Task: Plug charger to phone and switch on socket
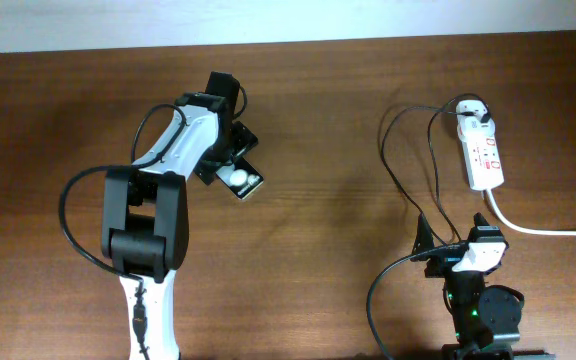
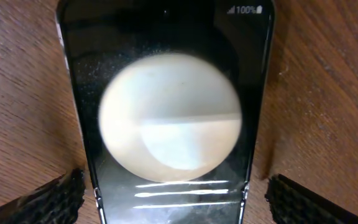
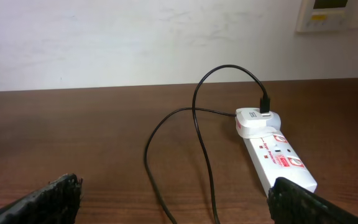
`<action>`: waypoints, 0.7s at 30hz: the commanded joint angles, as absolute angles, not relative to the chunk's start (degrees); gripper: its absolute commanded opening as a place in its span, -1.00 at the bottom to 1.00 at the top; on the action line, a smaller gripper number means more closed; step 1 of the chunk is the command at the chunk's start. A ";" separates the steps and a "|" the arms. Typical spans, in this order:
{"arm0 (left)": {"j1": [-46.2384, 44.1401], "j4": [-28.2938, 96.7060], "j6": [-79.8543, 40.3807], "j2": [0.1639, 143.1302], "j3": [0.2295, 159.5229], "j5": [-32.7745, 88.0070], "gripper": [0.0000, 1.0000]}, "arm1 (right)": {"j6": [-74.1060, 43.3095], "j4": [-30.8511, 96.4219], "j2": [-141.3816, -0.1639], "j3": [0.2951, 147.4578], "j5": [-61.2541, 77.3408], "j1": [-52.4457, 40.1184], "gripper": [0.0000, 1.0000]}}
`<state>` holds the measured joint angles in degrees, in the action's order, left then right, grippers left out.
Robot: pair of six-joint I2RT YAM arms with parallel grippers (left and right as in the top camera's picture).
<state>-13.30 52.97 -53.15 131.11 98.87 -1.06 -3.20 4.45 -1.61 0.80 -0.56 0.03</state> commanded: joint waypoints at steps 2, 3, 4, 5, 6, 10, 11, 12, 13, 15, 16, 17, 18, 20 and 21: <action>-11.44 53.15 -53.01 145.10 92.71 1.28 0.92 | -3.40 4.67 -1.50 0.32 -0.64 0.40 0.97; -11.44 53.30 -52.62 145.10 92.71 0.60 0.91 | -3.42 4.67 -1.50 0.32 -0.64 0.40 0.97; -11.44 53.49 -51.96 145.10 92.71 0.05 0.92 | -3.40 4.67 -1.50 0.32 -0.64 0.40 0.97; -11.44 53.52 -51.31 145.18 92.71 0.01 0.93 | -3.40 4.67 -1.50 0.32 -0.64 0.40 0.98; -11.46 53.60 -51.33 145.34 92.71 -0.01 0.93 | -3.40 4.67 -1.50 0.32 -0.64 0.40 0.97; -11.44 53.91 -51.35 146.43 92.71 0.23 0.94 | -3.40 4.67 -1.50 0.32 -0.64 0.40 0.97; -11.40 54.11 -51.35 147.15 92.71 0.25 0.94 | -3.40 4.67 -1.50 0.32 -0.64 0.40 0.97; -11.40 54.33 -51.35 147.55 92.71 0.25 0.95 | -3.40 4.67 -1.50 0.32 -0.64 0.40 0.97; -11.40 54.61 -51.35 148.11 92.71 0.23 0.94 | -3.40 4.67 -1.50 0.32 -0.64 0.40 0.97; -11.40 55.42 -51.33 149.01 92.71 0.23 0.95 | -3.42 4.67 -1.50 0.32 -0.64 0.40 0.97; -11.46 55.68 -51.33 149.14 92.71 0.23 0.94 | -3.40 4.67 -1.50 0.32 -0.64 0.40 0.97; -11.46 55.86 -51.33 149.14 92.71 0.25 0.93 | -3.40 4.67 -1.50 0.32 -0.64 0.40 0.97; -11.46 56.07 -51.35 149.14 92.71 0.23 0.93 | -3.40 4.67 -1.50 0.32 -0.64 0.40 0.97; -11.44 56.90 -51.33 149.14 92.71 0.16 0.91 | -3.40 4.67 -1.50 0.32 -0.64 0.40 0.97; -11.44 57.39 -51.33 149.14 92.71 -0.36 0.90 | -3.40 4.67 -1.50 0.32 -0.64 0.40 0.97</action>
<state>-13.26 55.96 -51.92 132.60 100.79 -1.15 -3.20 4.45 -1.61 0.80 -0.56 0.03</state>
